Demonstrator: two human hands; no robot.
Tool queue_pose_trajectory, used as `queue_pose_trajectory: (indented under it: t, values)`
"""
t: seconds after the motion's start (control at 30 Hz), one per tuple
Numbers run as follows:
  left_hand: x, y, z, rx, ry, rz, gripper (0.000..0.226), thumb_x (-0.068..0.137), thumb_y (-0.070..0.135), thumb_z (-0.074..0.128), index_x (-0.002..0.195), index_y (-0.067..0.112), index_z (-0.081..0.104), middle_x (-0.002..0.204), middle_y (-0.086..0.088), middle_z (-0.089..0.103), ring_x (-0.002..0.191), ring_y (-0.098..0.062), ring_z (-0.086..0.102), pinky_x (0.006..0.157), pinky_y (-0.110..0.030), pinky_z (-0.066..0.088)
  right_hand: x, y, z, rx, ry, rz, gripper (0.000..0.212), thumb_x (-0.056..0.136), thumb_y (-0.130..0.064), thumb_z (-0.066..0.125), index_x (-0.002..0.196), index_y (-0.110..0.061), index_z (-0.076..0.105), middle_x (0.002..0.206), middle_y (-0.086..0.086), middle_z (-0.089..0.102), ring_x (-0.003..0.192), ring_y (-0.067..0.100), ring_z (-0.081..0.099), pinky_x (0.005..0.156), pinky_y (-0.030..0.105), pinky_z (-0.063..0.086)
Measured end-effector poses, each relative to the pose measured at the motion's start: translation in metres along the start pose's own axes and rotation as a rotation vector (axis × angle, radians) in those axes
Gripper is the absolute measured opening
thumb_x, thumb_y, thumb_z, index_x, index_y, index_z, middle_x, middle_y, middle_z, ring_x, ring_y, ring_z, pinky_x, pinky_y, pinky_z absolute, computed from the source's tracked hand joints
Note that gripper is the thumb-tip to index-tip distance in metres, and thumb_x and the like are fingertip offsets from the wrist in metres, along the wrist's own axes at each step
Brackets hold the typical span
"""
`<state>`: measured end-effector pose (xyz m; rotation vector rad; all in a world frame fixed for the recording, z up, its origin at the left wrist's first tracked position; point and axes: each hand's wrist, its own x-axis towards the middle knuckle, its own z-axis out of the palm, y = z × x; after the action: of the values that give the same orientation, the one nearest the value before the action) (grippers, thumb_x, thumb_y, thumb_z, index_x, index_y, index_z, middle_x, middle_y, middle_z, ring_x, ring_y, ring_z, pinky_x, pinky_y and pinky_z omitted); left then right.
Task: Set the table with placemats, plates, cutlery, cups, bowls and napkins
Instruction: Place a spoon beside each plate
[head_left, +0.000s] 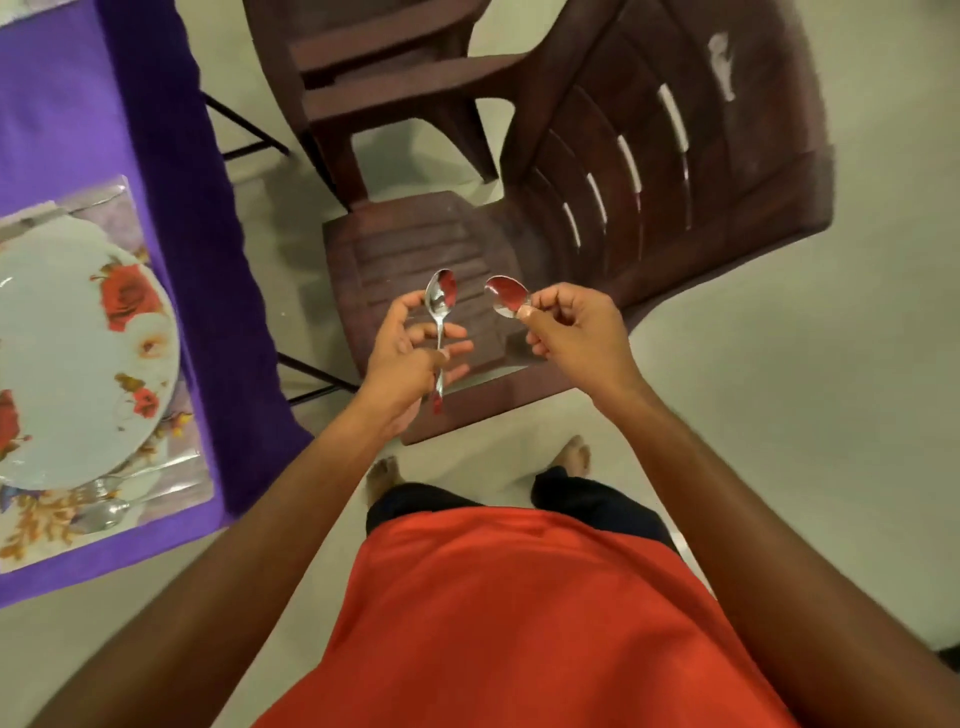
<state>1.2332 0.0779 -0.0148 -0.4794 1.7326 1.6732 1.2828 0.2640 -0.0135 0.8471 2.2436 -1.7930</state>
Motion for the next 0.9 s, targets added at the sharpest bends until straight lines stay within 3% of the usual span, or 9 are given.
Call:
queue_pose_trajectory:
  t: [0.17, 0.33, 0.6, 0.77, 0.9]
  values:
    - [0.012, 0.016, 0.1, -0.188, 0.106, -0.009, 0.058, 0.088, -0.02, 0.043, 0.123, 0.027, 0.05, 0.088, -0.006, 0.064, 0.085, -0.021, 0.07, 0.088, -0.05, 0.058, 0.047, -0.027, -0.103, -0.127, -0.093, -0.099, 0.005, 0.092, -0.019, 0.07, 0.092, -0.015, 0.072, 0.067, 0.002, 0.073, 0.062, 0.019, 0.073, 0.066, 0.042, 0.064]
    - [0.045, 0.045, 0.156, -0.38, 0.128, 0.017, 0.047, 0.093, -0.012, 0.046, 0.127, 0.019, 0.051, 0.088, -0.008, 0.064, 0.085, -0.022, 0.069, 0.086, -0.044, 0.059, 0.119, -0.082, -0.151, -0.195, -0.188, -0.191, 0.012, 0.085, -0.008, 0.064, 0.094, -0.013, 0.07, 0.062, 0.005, 0.071, 0.057, 0.022, 0.072, 0.055, 0.035, 0.062]
    - [0.132, 0.094, 0.218, -0.612, 0.271, 0.037, 0.016, 0.099, 0.004, 0.052, 0.114, 0.01, 0.054, 0.079, -0.009, 0.065, 0.075, -0.021, 0.071, 0.076, -0.038, 0.059, 0.26, -0.156, -0.17, -0.374, -0.383, -0.287, 0.014, 0.084, -0.004, 0.058, 0.093, -0.004, 0.068, 0.06, 0.008, 0.07, 0.05, 0.024, 0.07, 0.049, 0.029, 0.057]
    - [0.174, 0.129, 0.249, -0.763, 0.432, 0.005, 0.007, 0.099, 0.005, 0.053, 0.102, 0.012, 0.054, 0.079, -0.01, 0.066, 0.073, -0.021, 0.072, 0.07, -0.036, 0.06, 0.32, -0.176, -0.164, -0.445, -0.51, -0.328, 0.007, 0.09, -0.008, 0.061, 0.092, -0.004, 0.066, 0.059, 0.008, 0.069, 0.05, 0.024, 0.07, 0.05, 0.034, 0.059]
    - [0.191, 0.162, 0.259, -0.841, 0.566, 0.0, 0.012, 0.101, 0.006, 0.051, 0.112, 0.011, 0.053, 0.079, -0.009, 0.068, 0.068, -0.019, 0.072, 0.063, -0.032, 0.061, 0.347, -0.188, -0.149, -0.446, -0.668, -0.308, 0.011, 0.095, -0.014, 0.063, 0.096, -0.003, 0.065, 0.067, 0.014, 0.068, 0.048, 0.02, 0.068, 0.047, 0.028, 0.054]
